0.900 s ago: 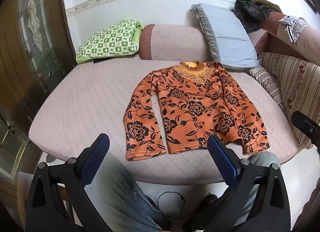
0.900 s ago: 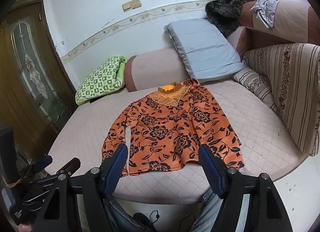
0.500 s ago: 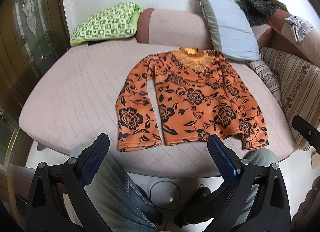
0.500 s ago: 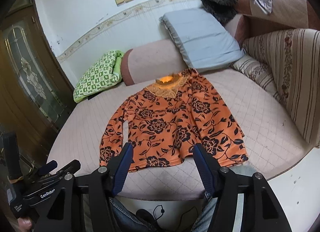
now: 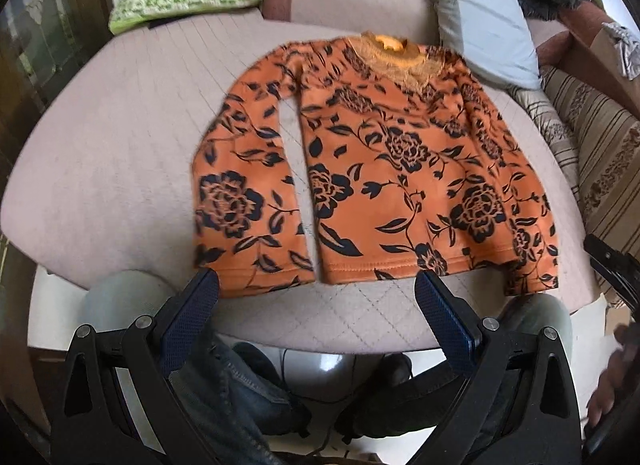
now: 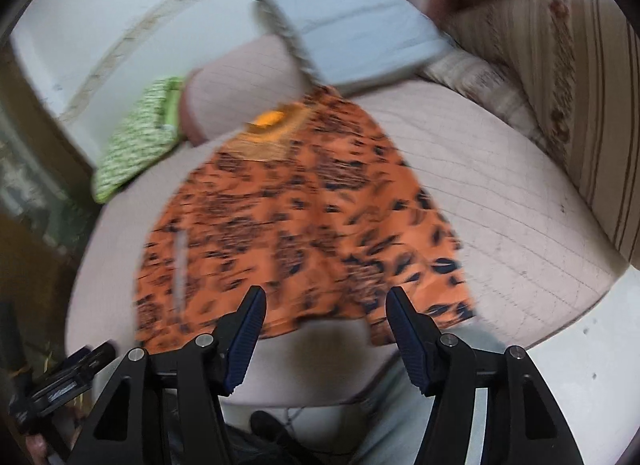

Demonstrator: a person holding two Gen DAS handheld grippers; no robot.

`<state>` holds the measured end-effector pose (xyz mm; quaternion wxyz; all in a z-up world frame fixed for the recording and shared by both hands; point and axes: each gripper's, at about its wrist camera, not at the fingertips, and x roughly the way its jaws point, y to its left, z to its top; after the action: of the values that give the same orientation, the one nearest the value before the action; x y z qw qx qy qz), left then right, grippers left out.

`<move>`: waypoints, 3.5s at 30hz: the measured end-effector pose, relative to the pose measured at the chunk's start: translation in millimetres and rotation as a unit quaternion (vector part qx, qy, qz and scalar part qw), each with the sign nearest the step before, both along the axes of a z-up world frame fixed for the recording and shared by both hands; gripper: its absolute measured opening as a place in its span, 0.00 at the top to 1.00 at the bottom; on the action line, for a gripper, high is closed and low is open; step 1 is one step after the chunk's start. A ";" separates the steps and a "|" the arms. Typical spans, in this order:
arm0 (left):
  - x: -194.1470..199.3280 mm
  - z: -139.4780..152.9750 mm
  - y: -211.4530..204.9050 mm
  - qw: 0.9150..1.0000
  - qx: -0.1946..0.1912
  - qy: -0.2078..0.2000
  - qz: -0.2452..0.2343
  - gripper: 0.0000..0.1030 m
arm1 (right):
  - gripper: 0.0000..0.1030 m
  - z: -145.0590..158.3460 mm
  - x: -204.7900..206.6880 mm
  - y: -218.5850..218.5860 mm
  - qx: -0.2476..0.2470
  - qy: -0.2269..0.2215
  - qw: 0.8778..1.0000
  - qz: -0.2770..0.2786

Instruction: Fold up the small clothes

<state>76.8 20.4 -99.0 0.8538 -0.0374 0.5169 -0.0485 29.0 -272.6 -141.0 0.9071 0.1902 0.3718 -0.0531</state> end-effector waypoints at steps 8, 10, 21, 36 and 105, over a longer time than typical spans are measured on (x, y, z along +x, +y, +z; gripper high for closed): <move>45.7 -51.7 -22.1 0.998 -0.030 0.054 -0.034 0.04 | 0.42 -45.7 59.9 -16.7 0.048 0.038 0.997 0.055; 52.8 -63.2 -27.1 0.996 -0.037 0.068 -0.042 0.04 | 0.42 -57.3 70.0 0.0 0.071 0.044 0.992 0.096; 78.5 -95.3 -24.1 0.985 -0.121 0.124 -0.022 0.21 | 0.53 -122.9 104.8 -32.8 0.205 0.084 0.974 0.055; 73.0 -94.9 -42.3 0.995 -0.015 0.092 -0.033 0.94 | 0.58 -89.6 90.8 -54.1 0.025 0.114 0.993 -0.013; -24.5 40.2 -10.2 0.997 0.034 -0.061 -0.023 0.50 | 0.61 15.3 -17.3 21.0 0.048 -0.012 0.994 0.099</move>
<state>52.3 10.1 -58.8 0.8831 0.0062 0.4662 -0.0527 11.7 -251.6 -125.6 0.9019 0.1966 0.3803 0.0575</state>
